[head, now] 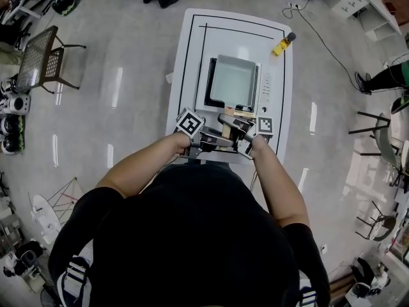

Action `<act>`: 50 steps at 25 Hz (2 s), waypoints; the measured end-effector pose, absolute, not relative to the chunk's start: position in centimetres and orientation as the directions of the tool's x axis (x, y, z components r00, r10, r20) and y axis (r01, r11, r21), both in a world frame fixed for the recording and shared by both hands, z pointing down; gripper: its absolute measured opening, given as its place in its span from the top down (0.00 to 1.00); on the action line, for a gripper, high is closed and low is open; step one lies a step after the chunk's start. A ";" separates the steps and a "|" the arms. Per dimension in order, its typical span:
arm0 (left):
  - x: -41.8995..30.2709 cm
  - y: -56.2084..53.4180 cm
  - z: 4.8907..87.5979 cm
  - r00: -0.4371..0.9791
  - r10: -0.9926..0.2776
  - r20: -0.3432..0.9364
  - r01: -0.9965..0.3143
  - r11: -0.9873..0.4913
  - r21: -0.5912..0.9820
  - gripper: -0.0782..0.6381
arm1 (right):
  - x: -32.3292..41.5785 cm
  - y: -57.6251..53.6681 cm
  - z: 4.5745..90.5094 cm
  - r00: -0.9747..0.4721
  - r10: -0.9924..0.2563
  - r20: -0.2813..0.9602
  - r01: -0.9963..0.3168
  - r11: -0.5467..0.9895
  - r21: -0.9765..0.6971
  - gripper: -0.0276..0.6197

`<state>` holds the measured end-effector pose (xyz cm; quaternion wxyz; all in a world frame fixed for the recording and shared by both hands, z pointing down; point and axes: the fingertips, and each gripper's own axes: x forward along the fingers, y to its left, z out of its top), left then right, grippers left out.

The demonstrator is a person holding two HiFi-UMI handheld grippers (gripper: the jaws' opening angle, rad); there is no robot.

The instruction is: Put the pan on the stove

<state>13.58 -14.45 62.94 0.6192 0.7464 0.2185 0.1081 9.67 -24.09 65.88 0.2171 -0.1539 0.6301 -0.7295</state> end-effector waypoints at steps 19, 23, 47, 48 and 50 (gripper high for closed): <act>13.7 -13.0 65.7 0.868 0.489 -0.084 0.173 -0.139 0.975 0.70 | 9.3 -22.8 68.1 -0.889 -0.451 -0.075 0.137 -0.106 -0.985 0.75; 13.7 -12.9 66.3 0.865 0.497 -0.071 0.160 -0.138 0.977 0.70 | 9.5 -22.6 69.0 -0.897 -0.436 -0.064 0.118 -0.096 -0.988 0.75; 13.6 -12.8 67.3 0.863 0.500 -0.072 0.154 -0.124 0.980 0.71 | 9.2 -22.5 69.3 -0.899 -0.426 -0.102 0.154 -0.089 -0.984 0.74; 13.6 -12.8 67.4 0.862 0.501 -0.073 0.154 -0.121 0.981 0.71 | 9.2 -22.5 69.3 -0.898 -0.428 -0.103 0.157 -0.092 -0.983 0.74; 13.6 -12.8 67.5 0.862 0.501 -0.076 0.150 -0.110 0.982 0.71 | 9.2 -22.5 69.3 -0.898 -0.428 -0.106 0.159 -0.091 -0.983 0.73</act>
